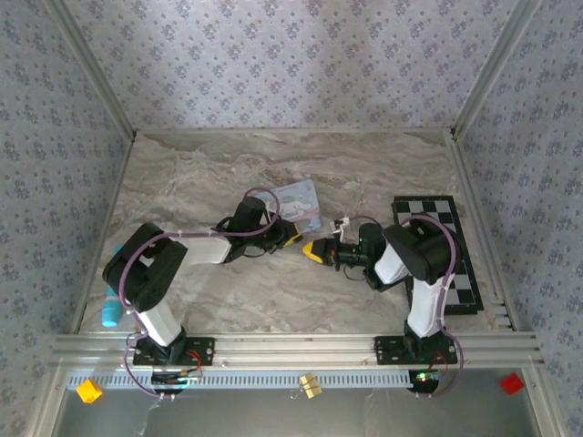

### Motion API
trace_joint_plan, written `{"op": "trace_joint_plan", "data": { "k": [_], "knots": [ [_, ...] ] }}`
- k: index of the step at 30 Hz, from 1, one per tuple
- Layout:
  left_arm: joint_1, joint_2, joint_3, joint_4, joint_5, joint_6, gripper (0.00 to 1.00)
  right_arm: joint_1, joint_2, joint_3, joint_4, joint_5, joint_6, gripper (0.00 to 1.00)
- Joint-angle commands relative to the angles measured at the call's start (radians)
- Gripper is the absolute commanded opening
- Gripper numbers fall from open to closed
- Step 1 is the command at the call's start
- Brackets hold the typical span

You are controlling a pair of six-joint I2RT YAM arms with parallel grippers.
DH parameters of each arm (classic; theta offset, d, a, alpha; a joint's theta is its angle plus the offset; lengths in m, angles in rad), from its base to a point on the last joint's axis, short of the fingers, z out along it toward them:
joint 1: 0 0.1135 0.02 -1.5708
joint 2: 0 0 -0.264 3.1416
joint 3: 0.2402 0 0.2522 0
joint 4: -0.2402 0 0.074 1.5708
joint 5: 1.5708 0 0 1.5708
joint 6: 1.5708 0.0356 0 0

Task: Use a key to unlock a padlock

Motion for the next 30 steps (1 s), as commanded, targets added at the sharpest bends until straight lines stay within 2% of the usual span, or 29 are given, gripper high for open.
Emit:
{"op": "trace_joint_plan", "data": {
  "k": [1,10,30],
  "knots": [
    [-0.025,-0.039,0.0,0.062,0.094,-0.023,0.0,-0.02,-0.016,0.024,0.012,0.004,0.021,0.0],
    [-0.038,-0.04,0.005,0.09,0.097,-0.017,0.0,-0.026,-0.043,0.025,0.013,0.016,0.043,0.0],
    [-0.066,0.017,0.022,0.057,0.069,0.005,0.12,-0.019,-0.096,0.02,0.012,0.022,0.025,0.0]
  ]
}}
